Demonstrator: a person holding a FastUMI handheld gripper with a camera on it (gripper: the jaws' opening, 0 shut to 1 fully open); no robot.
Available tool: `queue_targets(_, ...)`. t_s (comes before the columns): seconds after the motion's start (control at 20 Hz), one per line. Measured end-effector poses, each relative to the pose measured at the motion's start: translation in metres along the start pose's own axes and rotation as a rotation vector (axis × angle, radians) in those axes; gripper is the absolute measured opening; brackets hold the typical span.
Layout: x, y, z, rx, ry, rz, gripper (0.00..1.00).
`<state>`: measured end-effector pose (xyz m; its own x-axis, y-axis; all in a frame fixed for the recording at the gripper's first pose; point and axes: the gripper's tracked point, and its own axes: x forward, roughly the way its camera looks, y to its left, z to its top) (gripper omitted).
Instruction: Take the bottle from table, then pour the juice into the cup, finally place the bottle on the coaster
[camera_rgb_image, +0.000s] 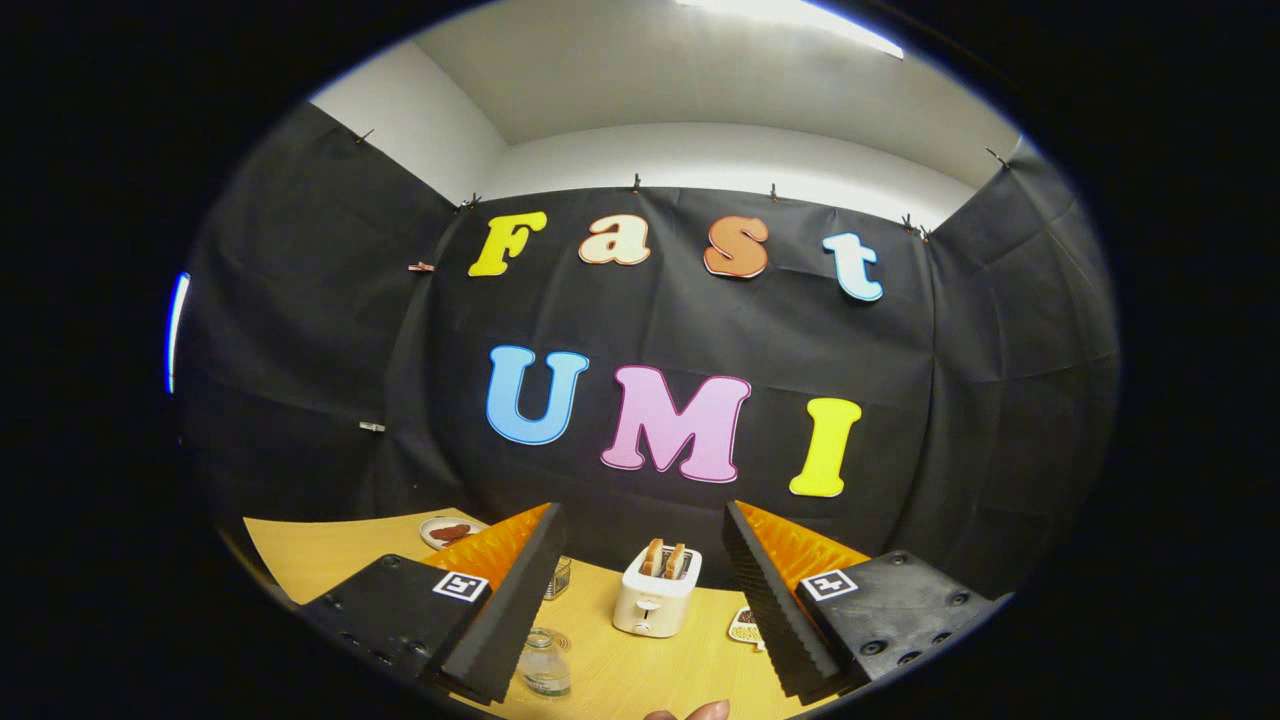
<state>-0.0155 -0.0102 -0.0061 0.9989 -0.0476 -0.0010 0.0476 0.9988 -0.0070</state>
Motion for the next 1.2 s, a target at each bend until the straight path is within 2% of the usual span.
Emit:
queue_targets(0.25, -0.003, 0.029, -0.025, 0.037, -0.017, 0.053, 0.97)
queue_targets(0.45, 0.002, 0.052, -0.077, 0.076, 0.032, 0.068, 0.97)
queue_targets(0.75, 0.011, 0.077, -0.157, 0.041, 0.085, 0.085, 0.97)
queue_targets(1.2, 0.007, 0.101, -0.277, 0.070, 0.236, 0.071, 0.97)
